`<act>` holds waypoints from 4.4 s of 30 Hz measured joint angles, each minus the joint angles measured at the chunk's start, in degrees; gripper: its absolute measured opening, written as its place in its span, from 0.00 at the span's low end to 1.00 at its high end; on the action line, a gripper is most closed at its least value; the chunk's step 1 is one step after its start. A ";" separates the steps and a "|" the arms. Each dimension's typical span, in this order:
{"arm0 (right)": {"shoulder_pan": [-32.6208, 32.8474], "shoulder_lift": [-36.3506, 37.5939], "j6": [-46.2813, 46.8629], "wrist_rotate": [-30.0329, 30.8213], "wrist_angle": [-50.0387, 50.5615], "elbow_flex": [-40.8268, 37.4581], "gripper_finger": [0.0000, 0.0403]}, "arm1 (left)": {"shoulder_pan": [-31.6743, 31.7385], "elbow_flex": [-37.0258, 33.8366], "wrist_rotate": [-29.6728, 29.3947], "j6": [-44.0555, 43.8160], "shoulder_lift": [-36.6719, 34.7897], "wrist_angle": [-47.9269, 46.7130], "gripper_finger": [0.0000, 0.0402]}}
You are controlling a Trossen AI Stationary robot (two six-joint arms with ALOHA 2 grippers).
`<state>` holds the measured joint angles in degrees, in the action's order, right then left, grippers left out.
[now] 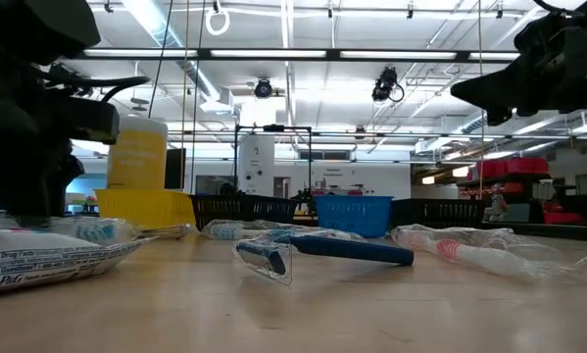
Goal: Pick & Place Travel size toiletries
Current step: Put the white toothpaste into the yellow bin, then put the silver nail cutter into the right black bin
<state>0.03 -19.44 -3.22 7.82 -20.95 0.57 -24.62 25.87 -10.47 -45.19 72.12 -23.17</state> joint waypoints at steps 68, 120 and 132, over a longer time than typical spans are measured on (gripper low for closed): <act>4.20 -63.74 12.63 -9.95 -29.46 20.33 0.32 | 39.51 14.22 -6.71 22.25 0.13 -11.72 0.30; 4.13 -66.07 9.61 -9.26 -23.58 20.60 0.32 | 20.47 21.20 5.63 39.61 19.89 -2.76 0.27; 4.13 -66.07 9.61 -9.39 -22.55 20.60 0.32 | 21.14 21.27 6.98 39.44 19.71 -2.46 0.09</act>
<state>4.16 -85.52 6.39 -1.56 -43.50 21.17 -3.49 47.13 -3.49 -5.76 91.83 -25.63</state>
